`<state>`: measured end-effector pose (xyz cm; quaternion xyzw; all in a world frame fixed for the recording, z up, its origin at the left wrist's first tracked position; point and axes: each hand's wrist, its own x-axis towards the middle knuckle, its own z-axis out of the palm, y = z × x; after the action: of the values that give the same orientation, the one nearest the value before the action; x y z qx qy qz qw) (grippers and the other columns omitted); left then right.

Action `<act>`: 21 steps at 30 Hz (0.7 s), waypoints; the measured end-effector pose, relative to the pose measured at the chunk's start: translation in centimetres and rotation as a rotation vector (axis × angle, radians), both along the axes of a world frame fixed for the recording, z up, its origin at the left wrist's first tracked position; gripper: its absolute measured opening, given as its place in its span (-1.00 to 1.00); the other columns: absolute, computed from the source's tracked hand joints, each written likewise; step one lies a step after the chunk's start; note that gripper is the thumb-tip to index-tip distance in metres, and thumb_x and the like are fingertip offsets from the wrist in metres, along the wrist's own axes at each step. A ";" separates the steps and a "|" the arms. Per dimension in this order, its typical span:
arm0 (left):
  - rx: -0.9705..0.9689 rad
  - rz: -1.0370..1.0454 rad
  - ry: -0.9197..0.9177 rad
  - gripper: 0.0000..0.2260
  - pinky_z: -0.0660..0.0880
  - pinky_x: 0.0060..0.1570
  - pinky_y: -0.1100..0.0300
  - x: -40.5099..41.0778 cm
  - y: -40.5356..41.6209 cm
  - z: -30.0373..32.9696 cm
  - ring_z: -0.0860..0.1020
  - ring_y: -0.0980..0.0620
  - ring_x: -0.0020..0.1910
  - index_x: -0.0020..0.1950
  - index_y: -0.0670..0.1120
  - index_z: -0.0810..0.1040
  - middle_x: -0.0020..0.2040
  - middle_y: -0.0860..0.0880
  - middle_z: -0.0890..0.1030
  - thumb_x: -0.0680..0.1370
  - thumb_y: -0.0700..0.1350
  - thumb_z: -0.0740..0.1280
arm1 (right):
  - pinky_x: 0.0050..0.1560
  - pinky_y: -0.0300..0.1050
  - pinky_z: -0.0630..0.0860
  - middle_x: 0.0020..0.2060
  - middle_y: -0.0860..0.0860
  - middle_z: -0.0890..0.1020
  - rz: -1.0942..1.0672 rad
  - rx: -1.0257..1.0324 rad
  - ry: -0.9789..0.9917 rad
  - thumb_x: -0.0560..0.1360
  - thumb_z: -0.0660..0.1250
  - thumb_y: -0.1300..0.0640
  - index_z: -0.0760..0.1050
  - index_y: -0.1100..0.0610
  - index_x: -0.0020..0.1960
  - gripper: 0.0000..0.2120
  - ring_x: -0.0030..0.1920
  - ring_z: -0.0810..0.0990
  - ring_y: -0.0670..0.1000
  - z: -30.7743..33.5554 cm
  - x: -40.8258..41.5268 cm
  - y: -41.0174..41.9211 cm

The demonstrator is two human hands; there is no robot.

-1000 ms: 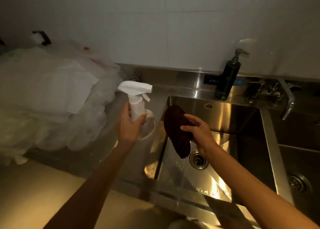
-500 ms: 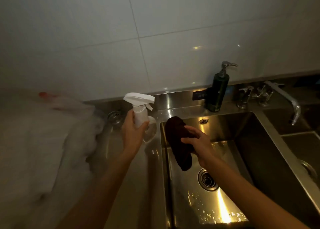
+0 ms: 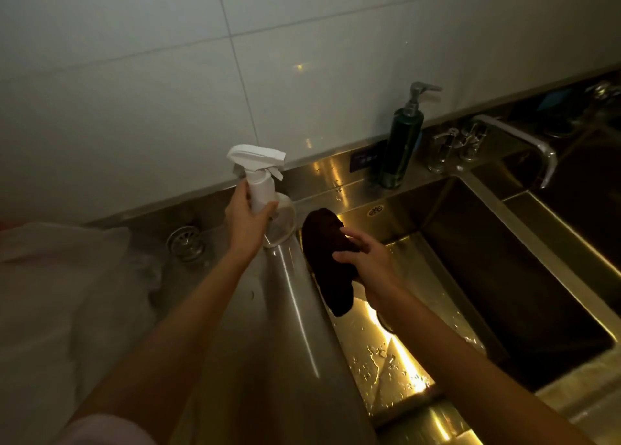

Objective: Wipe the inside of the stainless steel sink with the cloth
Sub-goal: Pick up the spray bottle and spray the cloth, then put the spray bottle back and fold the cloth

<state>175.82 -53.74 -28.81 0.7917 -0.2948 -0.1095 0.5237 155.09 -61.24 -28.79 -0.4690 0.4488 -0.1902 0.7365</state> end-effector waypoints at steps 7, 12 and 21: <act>-0.003 -0.066 -0.023 -0.57 0.48 0.08 0.18 2.3 -0.3 -0.2 0.48 0.05 0.19 0.34 -0.06 0.40 0.19 0.05 0.50 0.50 -0.16 0.41 | 0.21 0.11 0.52 0.27 0.00 0.50 0.012 -0.043 0.028 0.43 0.37 0.40 0.49 -0.02 0.25 -0.51 0.27 0.46 0.08 0.2 0.5 0.7; 0.039 -0.117 -0.084 -0.51 0.49 0.20 0.03 3.1 -0.2 0.1 0.46 0.02 0.25 0.40 -0.06 0.35 0.31 -0.06 0.50 0.50 -0.13 0.41 | 0.25 0.18 0.49 0.28 -0.01 0.50 0.022 -0.075 0.021 0.42 0.38 0.39 0.51 -0.06 0.21 -0.51 0.30 0.45 0.10 0.6 0.2 0.9; 0.119 0.079 -0.213 -0.27 0.05 0.40 0.11 -3.3 2.7 0.7 0.06 -0.10 0.54 0.57 -0.12 0.04 0.55 -0.15 0.13 0.53 -0.10 0.39 | 0.10 0.03 0.59 0.25 -0.03 0.52 0.077 -0.156 -0.028 0.39 0.40 0.40 0.56 -0.13 0.11 -0.51 0.27 0.47 0.06 2.8 -4.3 1.4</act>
<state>172.56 -51.08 -28.08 0.8395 -0.3104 -0.0215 0.4454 150.76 -59.84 -25.94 -0.5394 0.4038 -0.2026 0.7106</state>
